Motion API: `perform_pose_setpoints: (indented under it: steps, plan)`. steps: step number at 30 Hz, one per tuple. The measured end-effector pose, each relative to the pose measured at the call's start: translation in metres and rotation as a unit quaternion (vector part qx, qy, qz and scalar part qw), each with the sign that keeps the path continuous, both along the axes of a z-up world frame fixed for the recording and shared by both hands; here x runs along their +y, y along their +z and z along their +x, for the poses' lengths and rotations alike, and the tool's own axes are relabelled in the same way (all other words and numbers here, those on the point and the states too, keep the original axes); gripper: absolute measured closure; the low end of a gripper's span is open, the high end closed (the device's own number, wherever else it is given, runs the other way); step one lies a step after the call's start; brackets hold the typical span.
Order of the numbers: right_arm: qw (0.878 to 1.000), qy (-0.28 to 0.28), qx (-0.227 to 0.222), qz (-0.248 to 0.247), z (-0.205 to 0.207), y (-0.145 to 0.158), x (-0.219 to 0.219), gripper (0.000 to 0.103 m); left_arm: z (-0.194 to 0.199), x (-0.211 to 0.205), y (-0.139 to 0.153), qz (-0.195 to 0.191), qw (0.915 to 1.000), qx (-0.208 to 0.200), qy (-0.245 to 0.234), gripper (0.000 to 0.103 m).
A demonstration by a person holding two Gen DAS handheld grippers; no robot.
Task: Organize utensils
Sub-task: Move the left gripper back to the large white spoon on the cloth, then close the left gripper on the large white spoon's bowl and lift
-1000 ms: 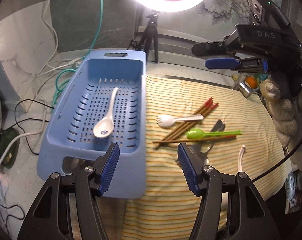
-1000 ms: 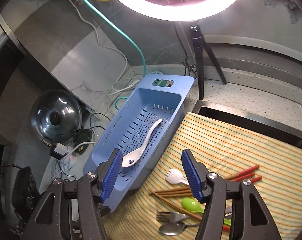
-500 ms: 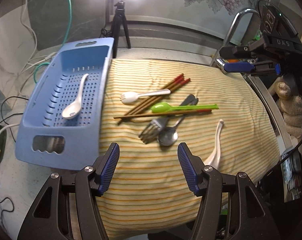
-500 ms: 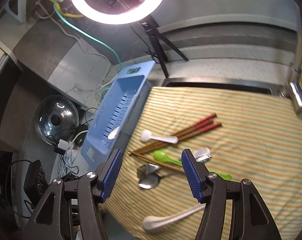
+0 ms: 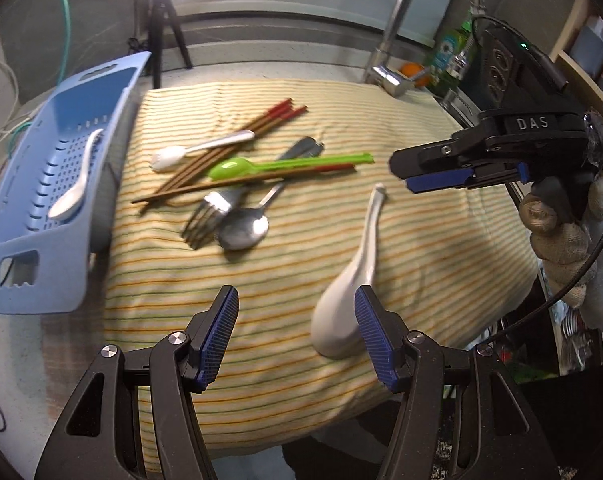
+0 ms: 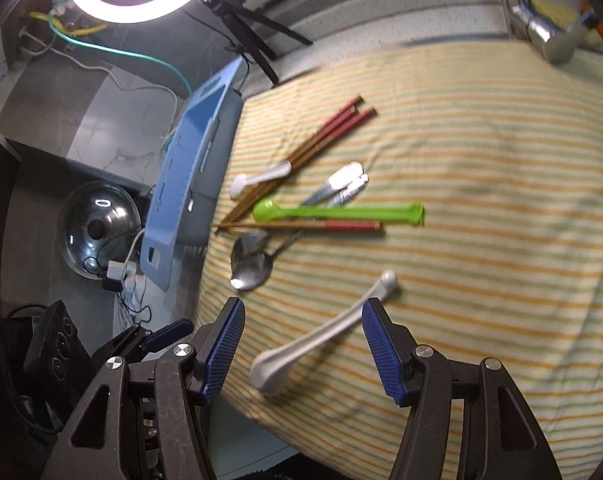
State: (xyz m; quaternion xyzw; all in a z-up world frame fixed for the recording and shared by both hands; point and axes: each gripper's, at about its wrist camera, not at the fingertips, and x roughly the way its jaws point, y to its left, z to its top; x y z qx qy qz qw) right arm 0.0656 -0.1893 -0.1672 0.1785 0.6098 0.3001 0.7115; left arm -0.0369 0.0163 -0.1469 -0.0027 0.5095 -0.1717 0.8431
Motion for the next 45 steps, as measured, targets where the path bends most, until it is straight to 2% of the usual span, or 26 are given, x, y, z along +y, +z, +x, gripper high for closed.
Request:
perform_pose_setpoints:
  steps: [5,12,17,20,26,29,31,33,45]
  plan:
    - [0.999,-0.003,0.035,0.006,-0.007,-0.020,0.002,0.046,-0.004,-0.014,-0.012,-0.001,0.9996,0.013,-0.024,0.043]
    - [0.997,0.002,0.078,0.028,-0.013,-0.040,0.009,0.051,-0.005,-0.026,-0.031,0.018,0.9985,0.023,-0.046,0.043]
    - [0.994,0.001,0.098,0.044,-0.015,-0.051,0.019,0.053,0.002,-0.027,-0.041,0.000,0.9983,0.036,-0.046,0.043]
    - [0.992,-0.006,0.111,0.061,-0.013,-0.055,0.022,0.054,0.004,-0.030,-0.043,0.002,0.9981,0.029,-0.054,0.043]
    - [0.989,-0.012,0.128,0.069,-0.014,-0.061,0.029,0.069,0.002,-0.032,-0.044,-0.001,0.9981,0.012,-0.060,0.043]
    - [0.988,-0.019,0.134,0.069,-0.015,-0.066,0.029,0.078,0.000,-0.031,-0.044,-0.006,0.9982,0.006,-0.059,0.047]
    - [0.987,-0.021,0.139,0.077,-0.015,-0.068,0.028,0.080,0.002,-0.029,-0.044,-0.004,0.9983,0.005,-0.058,0.060]
    - [0.986,-0.021,0.141,0.085,-0.015,-0.068,0.028,0.082,0.003,-0.027,-0.043,-0.012,0.9981,0.008,-0.059,0.063]
    - [0.985,-0.010,0.132,0.110,-0.013,-0.050,0.048,0.089,0.002,-0.014,-0.028,-0.012,0.9989,-0.008,-0.045,0.063]
